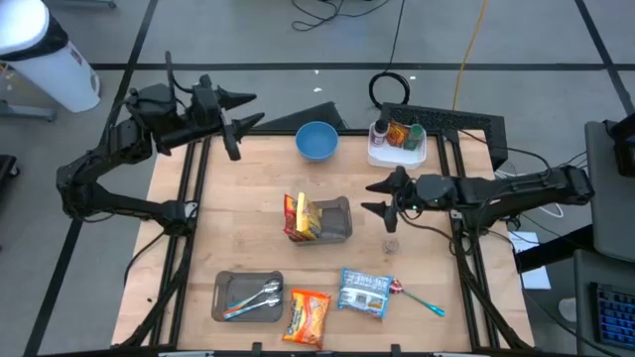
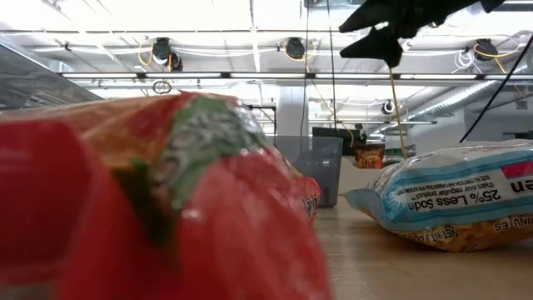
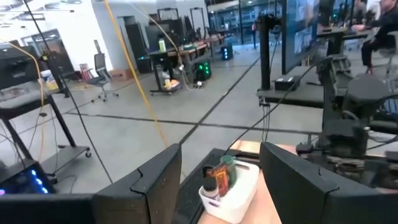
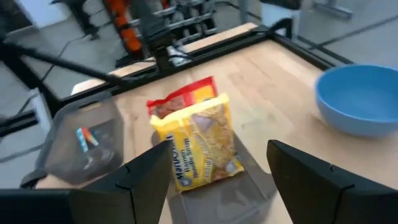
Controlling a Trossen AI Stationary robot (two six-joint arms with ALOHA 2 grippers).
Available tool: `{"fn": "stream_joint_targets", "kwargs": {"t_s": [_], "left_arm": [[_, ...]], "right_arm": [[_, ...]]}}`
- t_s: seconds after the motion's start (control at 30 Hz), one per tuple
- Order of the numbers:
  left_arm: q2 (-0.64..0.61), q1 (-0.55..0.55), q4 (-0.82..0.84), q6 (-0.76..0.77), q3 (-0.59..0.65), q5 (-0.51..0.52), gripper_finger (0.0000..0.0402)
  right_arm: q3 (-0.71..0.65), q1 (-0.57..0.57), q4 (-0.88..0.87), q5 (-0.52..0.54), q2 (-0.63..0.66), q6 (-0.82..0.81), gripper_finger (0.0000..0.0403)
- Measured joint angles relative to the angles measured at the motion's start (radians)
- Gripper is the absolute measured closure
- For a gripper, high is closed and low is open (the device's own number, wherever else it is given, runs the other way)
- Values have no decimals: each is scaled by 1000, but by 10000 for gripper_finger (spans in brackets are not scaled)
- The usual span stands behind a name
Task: Pick & Place Food Item
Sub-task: Put the brown seasoning bottle into the top white bin
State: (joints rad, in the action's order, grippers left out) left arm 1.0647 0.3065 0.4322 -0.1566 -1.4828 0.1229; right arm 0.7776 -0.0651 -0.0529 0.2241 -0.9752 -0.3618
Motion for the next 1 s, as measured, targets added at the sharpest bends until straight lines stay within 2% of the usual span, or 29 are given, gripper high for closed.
{"fn": "stream_joint_targets", "kwargs": {"t_s": [0.17, 0.4, 0.5, 0.7, 0.8, 0.9, 1.0], "left_arm": [[-4, -1, -26, 48, 0, 0, 178], [-2, -2, -37, 340, 0, -44, 178], [-3, -1, -42, 436, 0, -63, 178], [-2, -22, 16, 504, 0, -289, 178], [13, -75, 22, 517, 0, -357, 178], [19, -166, 39, 534, 1, -313, 178], [34, -269, 65, 557, -1, -204, 178]], "right_arm": [[0, 0, -57, 41, 47, -63, 149], [0, -18, -162, 28, 91, -139, 149], [0, -34, -229, -27, 105, -170, 149], [0, -75, -335, -72, 116, -207, 149], [0, -95, -333, -92, 116, -205, 149], [0, -109, -360, -158, 116, -209, 149], [0, -127, -434, -214, 116, -232, 149]]}}
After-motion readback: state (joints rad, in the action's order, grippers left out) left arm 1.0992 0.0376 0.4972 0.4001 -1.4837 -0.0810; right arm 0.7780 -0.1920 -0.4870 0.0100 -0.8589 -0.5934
